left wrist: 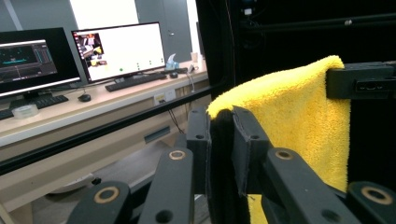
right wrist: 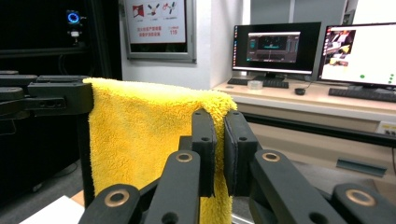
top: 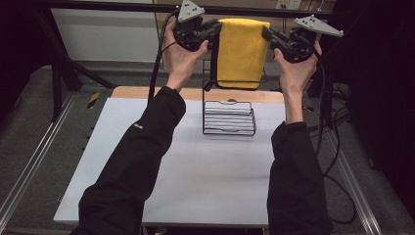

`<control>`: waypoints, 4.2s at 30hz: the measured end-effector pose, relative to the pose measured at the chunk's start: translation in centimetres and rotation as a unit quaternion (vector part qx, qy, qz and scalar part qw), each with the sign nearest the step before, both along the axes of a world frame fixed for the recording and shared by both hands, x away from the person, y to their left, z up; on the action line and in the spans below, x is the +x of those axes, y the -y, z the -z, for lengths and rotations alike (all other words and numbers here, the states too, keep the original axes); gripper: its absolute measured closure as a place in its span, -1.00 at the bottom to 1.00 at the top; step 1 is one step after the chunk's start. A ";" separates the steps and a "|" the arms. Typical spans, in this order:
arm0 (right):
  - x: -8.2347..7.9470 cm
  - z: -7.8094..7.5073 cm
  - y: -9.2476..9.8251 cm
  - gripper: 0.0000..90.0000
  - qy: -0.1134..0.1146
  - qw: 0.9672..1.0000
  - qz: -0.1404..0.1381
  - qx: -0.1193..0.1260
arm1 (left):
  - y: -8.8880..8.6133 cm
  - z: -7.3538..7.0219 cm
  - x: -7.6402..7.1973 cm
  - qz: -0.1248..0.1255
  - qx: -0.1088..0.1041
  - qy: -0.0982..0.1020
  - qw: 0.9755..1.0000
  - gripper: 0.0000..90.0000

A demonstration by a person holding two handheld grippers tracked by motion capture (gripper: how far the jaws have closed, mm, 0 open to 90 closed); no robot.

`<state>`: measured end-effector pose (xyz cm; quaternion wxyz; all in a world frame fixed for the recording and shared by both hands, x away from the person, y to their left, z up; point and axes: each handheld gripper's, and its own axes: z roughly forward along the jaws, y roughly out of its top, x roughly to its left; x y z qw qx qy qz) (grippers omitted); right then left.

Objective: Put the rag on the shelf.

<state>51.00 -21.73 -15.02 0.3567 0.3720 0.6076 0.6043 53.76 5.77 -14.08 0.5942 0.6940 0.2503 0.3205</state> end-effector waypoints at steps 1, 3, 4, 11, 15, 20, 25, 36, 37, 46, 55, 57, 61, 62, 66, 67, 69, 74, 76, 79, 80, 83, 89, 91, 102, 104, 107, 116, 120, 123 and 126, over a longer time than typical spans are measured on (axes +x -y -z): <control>0.0 0.3 0.0 0.87 -0.002 1.000 -0.001 -0.002 | -0.1 0.3 0.0 0.001 0.002 -0.002 1.000 0.73; -0.1 0.8 -0.1 0.87 -0.006 1.000 -0.003 -0.003 | -0.2 0.8 -0.2 0.003 0.003 -0.006 1.000 0.73; -0.1 1.1 0.0 0.87 -0.008 1.000 -0.005 -0.003 | -0.3 1.1 -0.3 0.006 0.001 -0.008 1.000 0.73; -0.2 2.6 0.0 0.87 -0.021 1.000 -0.011 -0.003 | -0.8 2.9 -0.7 0.017 -0.002 -0.019 1.000 0.73; -0.3 3.3 -0.1 0.87 -0.026 1.000 -0.015 -0.005 | -1.1 3.6 -0.9 0.023 -0.003 -0.025 0.999 0.73; -0.6 4.0 -0.3 0.87 -0.031 0.999 -0.017 -0.008 | -1.2 4.3 -1.2 0.025 0.004 -0.031 0.999 0.73; -1.0 4.4 -0.2 0.86 -0.034 0.999 -0.017 -0.009 | -1.3 4.5 -1.6 0.031 0.008 -0.033 0.999 0.73; -2.2 4.8 0.0 0.86 -0.040 0.999 -0.027 -0.011 | -1.6 4.8 -3.0 0.045 0.019 -0.032 0.998 0.72; -2.4 4.8 0.1 0.86 -0.040 0.999 -0.028 -0.012 | -1.6 4.8 -3.2 0.046 0.022 -0.033 0.998 0.72; -3.5 5.3 0.0 0.85 -0.050 0.998 -0.033 -0.024 | -1.7 5.5 -4.4 0.049 0.042 -0.043 0.997 0.71; -4.8 5.8 0.2 0.85 -0.060 0.997 -0.040 -0.034 | -1.7 6.0 -5.6 0.055 0.054 -0.054 0.996 0.69; -5.1 6.0 0.2 0.85 -0.062 0.997 -0.042 -0.037 | -1.7 6.1 -5.8 0.056 0.058 -0.058 0.995 0.69; -5.6 6.4 0.2 0.85 -0.067 0.996 -0.044 -0.039 | -1.7 6.6 -6.2 0.059 0.061 -0.069 0.994 0.68; -5.7 6.5 0.2 0.84 -0.070 0.996 -0.046 -0.041 | -1.7 6.8 -6.3 0.059 0.064 -0.070 0.994 0.67; -5.9 7.1 0.2 0.84 -0.076 0.995 -0.050 -0.045 | -1.6 7.3 -6.4 0.059 0.069 -0.077 0.993 0.65; -6.0 7.2 0.2 0.84 -0.078 0.995 -0.051 -0.046 | -1.6 7.5 -6.4 0.058 0.072 -0.079 0.993 0.65; -6.2 7.4 0.2 0.84 -0.079 0.994 -0.054 -0.050 | -1.6 7.9 -6.4 0.059 0.076 -0.083 0.992 0.64; -6.5 8.2 0.3 0.84 -0.084 0.993 -0.058 -0.056 | -1.6 8.7 -6.6 0.063 0.079 -0.089 0.991 0.63; -6.5 8.5 0.3 0.84 -0.086 0.993 -0.059 -0.057 | -1.5 9.0 -6.7 0.064 0.084 -0.090 0.990 0.63; -6.6 9.1 0.3 0.84 -0.088 0.993 -0.061 -0.059 | -1.5 9.4 -6.8 0.065 0.087 -0.093 0.990 0.61; -6.7 9.3 0.3 0.83 -0.089 0.992 -0.062 -0.058 | -1.5 9.5 -6.8 0.065 0.088 -0.095 0.989 0.61; -6.7 9.7 0.4 0.83 -0.090 0.992 -0.064 -0.054 | -1.5 9.8 -6.9 0.065 0.091 -0.100 0.989 0.58; -6.7 10.1 0.6 0.83 -0.090 0.992 -0.066 -0.052 | -2.5 8.9 -7.3 0.076 0.077 -0.108 0.988 0.42; -6.8 10.2 0.6 0.83 -0.089 0.992 -0.066 -0.054 | -3.0 8.1 -7.3 0.079 0.054 -0.106 0.990 0.41; -6.9 10.5 0.6 0.79 -0.086 0.992 -0.068 -0.061 | -0.8 7.8 -5.6 0.058 0.054 -0.157 0.984 0.80; -7.0 10.6 0.6 0.78 -0.087 0.992 -0.070 -0.059 | -0.5 8.2 -5.5 0.060 0.063 -0.163 0.983 0.89; -7.0 10.8 0.7 0.75 -0.087 0.992 -0.073 -0.059 | -0.4 8.7 -5.4 0.057 0.080 -0.166 0.981 0.99; -7.5 9.5 0.4 0.27 -0.074 0.992 -0.081 -0.057 | 0.0 9.5 -5.2 0.049 0.111 -0.160 0.980 1.00; -7.5 8.2 0.1 0.30 -0.066 0.993 -0.085 -0.051 | 0.2 10.1 -5.1 0.049 0.118 -0.162 0.979 1.00; -6.9 8.5 -0.3 0.53 -0.087 0.991 -0.084 -0.054 | 0.3 10.7 -4.8 0.049 0.115 -0.166 0.978 1.00; -6.2 10.0 -0.5 0.80 -0.122 0.988 -0.084 -0.050 | 0.2 11.2 -4.6 0.050 0.112 -0.167 0.978 1.00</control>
